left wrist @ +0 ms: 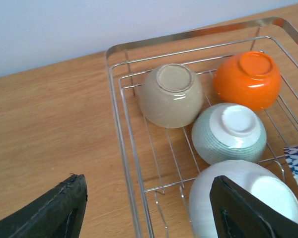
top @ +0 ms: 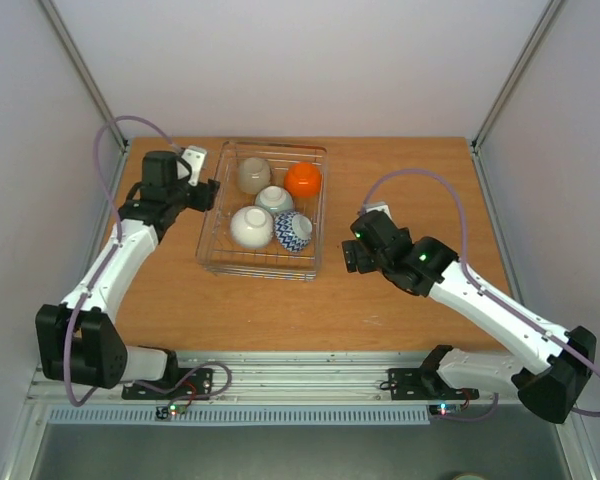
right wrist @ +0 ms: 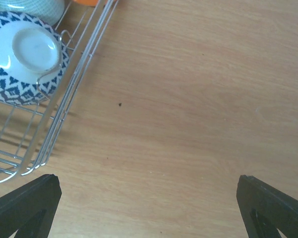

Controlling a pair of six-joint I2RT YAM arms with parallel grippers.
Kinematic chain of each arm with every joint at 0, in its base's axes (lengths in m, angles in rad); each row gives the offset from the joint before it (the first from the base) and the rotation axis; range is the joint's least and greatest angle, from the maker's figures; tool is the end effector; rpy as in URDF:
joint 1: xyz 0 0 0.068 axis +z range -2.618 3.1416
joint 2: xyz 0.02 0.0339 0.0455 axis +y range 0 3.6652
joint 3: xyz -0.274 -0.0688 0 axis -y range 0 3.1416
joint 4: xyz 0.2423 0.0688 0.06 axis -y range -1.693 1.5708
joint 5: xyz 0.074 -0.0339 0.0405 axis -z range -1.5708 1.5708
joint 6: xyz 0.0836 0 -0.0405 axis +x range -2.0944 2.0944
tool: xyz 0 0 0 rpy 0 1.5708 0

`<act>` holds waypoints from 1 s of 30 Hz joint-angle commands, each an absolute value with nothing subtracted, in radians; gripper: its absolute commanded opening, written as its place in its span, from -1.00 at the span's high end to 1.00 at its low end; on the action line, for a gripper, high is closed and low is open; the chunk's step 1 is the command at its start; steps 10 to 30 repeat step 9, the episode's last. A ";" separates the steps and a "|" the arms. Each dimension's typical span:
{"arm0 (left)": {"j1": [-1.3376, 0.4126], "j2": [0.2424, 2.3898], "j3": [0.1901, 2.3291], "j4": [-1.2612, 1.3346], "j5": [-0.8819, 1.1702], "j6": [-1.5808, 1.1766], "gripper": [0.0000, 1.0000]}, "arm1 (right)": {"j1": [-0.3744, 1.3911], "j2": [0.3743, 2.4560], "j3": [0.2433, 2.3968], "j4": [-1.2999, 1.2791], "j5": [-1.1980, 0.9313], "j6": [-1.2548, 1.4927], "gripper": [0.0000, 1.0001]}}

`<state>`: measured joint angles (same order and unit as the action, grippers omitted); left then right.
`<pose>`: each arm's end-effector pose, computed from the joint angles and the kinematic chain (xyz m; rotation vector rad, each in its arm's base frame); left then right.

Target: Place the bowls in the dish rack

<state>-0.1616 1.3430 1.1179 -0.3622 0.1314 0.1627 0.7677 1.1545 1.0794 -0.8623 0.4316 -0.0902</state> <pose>0.3321 -0.0652 0.2979 0.4227 2.1139 -0.1411 0.1999 0.1443 0.2849 -0.8411 2.2535 -0.2348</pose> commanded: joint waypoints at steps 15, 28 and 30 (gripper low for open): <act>-0.095 1.307 1.129 -0.359 0.235 0.105 -0.37 | 0.772 1.110 1.039 -0.871 0.467 -0.050 -0.97; -0.095 1.307 1.129 -0.359 0.235 0.105 -0.37 | 0.772 1.110 1.039 -0.871 0.467 -0.050 -0.97; -0.095 1.307 1.129 -0.359 0.235 0.105 -0.37 | 0.772 1.110 1.039 -0.871 0.467 -0.050 -0.97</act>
